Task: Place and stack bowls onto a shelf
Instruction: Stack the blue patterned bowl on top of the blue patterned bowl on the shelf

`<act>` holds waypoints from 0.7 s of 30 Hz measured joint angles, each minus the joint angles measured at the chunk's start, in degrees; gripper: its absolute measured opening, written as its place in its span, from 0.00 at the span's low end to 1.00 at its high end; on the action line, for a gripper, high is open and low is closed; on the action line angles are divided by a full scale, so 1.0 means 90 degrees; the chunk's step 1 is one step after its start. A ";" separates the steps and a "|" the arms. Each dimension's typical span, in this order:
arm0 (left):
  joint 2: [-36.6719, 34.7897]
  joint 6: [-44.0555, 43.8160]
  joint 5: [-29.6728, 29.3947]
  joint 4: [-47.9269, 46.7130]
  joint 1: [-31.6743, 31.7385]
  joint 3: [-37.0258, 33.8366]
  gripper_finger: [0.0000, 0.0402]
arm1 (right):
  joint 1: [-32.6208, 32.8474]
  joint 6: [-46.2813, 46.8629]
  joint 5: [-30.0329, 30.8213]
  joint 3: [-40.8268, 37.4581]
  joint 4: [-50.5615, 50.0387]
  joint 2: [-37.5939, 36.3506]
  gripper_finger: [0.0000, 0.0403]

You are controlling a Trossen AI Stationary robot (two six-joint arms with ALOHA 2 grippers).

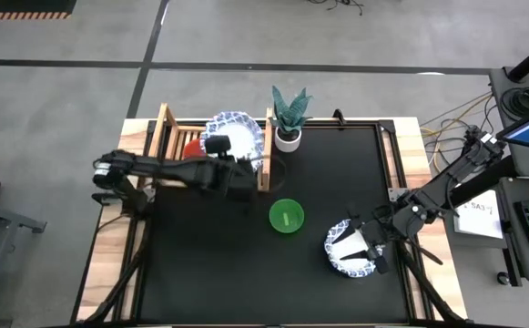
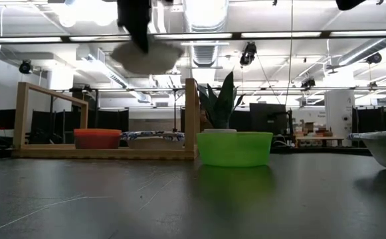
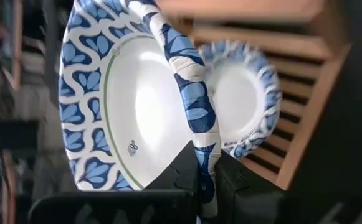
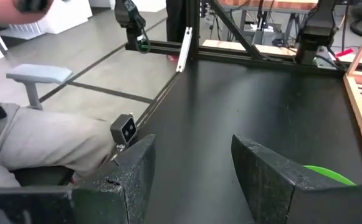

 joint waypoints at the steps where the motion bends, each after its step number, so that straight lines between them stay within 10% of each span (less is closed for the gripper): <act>1: -0.0063 0.0035 0.0087 0.0260 0.0196 -0.0330 0.00 | 0.0000 0.0000 0.0000 0.0000 0.0001 -0.0023 0.49; 11: -0.0224 0.0685 0.1116 0.3211 0.1200 -0.2503 0.00 | 0.0000 -0.0085 0.0000 -0.0009 -0.0061 -0.0032 0.49; 21: -0.0014 0.0965 0.1106 0.4081 0.1285 -0.2761 0.00 | -0.0007 -0.0175 0.0002 -0.0015 -0.0070 -0.0029 0.49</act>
